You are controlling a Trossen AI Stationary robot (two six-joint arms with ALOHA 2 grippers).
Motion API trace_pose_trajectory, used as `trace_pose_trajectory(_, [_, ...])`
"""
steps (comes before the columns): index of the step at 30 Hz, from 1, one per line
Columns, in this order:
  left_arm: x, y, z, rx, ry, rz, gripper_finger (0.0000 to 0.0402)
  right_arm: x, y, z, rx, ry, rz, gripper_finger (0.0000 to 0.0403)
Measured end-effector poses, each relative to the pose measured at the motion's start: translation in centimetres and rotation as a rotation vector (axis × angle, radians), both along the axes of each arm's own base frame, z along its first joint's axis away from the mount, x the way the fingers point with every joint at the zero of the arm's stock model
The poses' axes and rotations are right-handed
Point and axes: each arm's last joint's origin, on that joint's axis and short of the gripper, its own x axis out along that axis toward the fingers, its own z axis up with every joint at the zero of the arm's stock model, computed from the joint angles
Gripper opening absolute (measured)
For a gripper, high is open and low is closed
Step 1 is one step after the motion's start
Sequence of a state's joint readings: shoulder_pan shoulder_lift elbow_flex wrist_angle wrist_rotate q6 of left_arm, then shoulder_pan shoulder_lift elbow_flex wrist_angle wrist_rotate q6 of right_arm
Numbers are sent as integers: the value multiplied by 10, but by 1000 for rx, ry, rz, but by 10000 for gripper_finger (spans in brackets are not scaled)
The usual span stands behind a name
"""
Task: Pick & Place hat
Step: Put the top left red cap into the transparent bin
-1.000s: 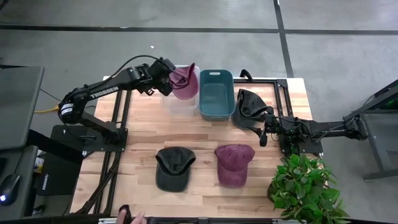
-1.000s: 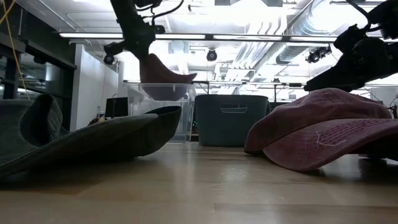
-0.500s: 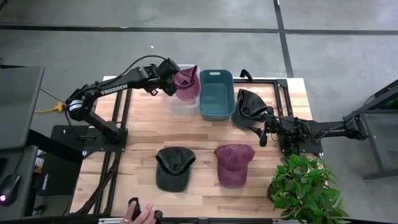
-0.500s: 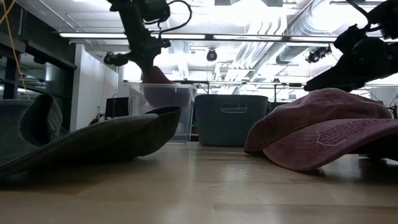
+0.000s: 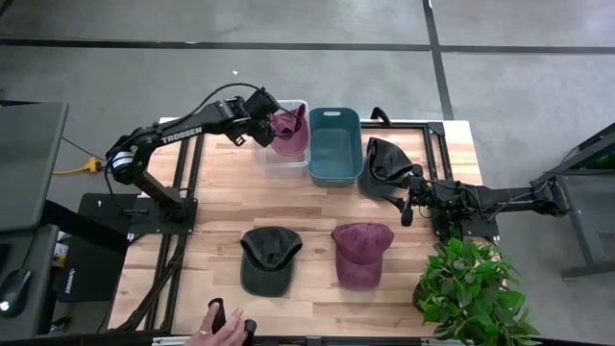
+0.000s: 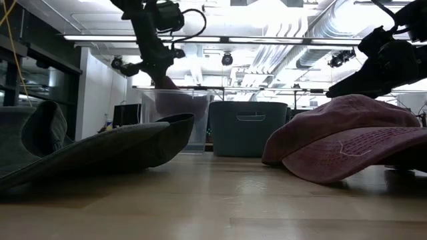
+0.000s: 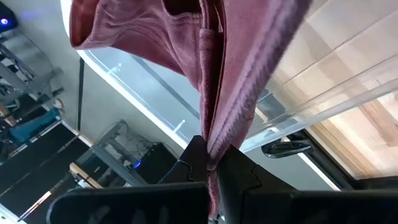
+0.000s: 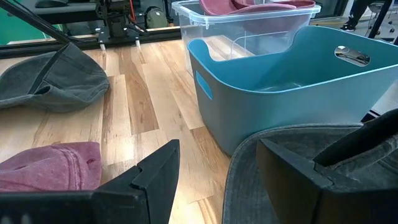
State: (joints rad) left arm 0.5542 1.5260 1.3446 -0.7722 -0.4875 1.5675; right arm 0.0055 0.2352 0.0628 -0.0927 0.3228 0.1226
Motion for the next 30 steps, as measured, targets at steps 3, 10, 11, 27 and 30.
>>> trace_pose_trajectory(3, [0,1,0,2,-8,2,1,0,0,0,0,0,0,209])
trace_pose_trajectory(10, [2,1,1,-51,-141,93,1,0,0,0,0,0,0,209])
trace_pose_trajectory(11, [2,0,1,-66,-162,103,2,0,0,0,0,0,0,209])
trace_pose_trajectory(27, [2,0,0,-111,-249,192,192,0,0,0,0,0,0,209])
trace_pose_trajectory(30, [1,0,1,-96,-243,200,213,0,0,0,0,0,0,209])
